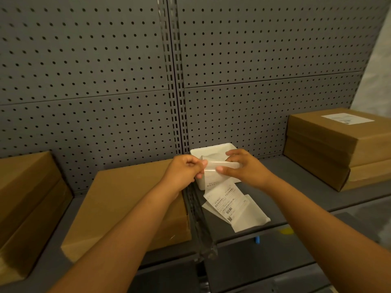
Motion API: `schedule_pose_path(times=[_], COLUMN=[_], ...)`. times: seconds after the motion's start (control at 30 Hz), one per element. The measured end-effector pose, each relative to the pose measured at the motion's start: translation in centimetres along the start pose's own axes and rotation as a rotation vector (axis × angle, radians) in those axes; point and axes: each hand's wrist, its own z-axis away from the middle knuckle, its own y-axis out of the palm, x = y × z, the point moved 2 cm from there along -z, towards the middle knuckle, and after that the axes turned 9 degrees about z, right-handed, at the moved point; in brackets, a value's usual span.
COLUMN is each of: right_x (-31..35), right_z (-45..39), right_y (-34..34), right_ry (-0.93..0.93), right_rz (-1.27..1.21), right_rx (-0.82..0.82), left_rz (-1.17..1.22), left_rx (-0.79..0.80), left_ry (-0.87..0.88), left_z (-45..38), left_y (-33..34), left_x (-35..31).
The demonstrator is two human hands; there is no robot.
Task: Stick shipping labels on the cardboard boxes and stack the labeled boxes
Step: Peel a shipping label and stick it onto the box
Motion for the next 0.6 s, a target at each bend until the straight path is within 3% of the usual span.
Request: schedule_pose_path(times=[0.2, 0.6], right_x=[0.9, 0.9], right_z=[0.0, -1.3], right_y=[0.2, 0.3], right_ry=[-0.017, 0.076], right_rz=[-0.022, 0.000], right_rx=[-0.041, -0.201], left_rz=[-0.017, 0.049], left_rx=[-0.037, 0.051], left_ry=[0.009, -0.121], left_z=[-0.3, -1.1], left_y=[-0.1, -0.4], left_x=[0.2, 0.6])
